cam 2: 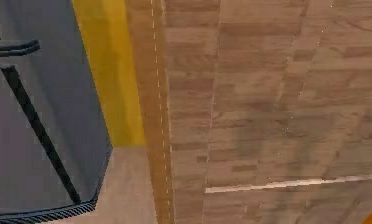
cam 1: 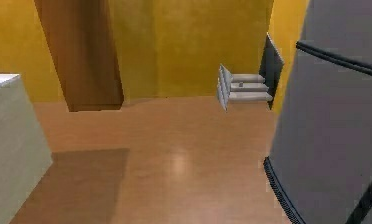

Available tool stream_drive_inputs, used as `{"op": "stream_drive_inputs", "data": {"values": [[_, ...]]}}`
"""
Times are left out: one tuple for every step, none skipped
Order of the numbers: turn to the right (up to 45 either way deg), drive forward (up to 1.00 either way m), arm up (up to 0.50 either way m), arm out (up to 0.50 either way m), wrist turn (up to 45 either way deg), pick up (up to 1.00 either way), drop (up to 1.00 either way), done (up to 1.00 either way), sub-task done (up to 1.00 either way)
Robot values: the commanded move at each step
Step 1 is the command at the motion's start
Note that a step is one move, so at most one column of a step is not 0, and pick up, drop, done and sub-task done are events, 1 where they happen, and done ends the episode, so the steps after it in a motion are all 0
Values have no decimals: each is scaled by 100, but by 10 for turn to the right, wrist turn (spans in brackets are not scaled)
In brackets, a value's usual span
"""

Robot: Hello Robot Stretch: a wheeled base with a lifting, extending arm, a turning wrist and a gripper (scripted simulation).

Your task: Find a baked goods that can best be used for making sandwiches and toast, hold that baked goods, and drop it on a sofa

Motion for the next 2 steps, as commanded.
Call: {"op": "stream_drive_inputs", "data": {"values": [[-240,0,0,0,0,0,0,0,0],[0,100,0,0,0,0,0,0,0]]}}
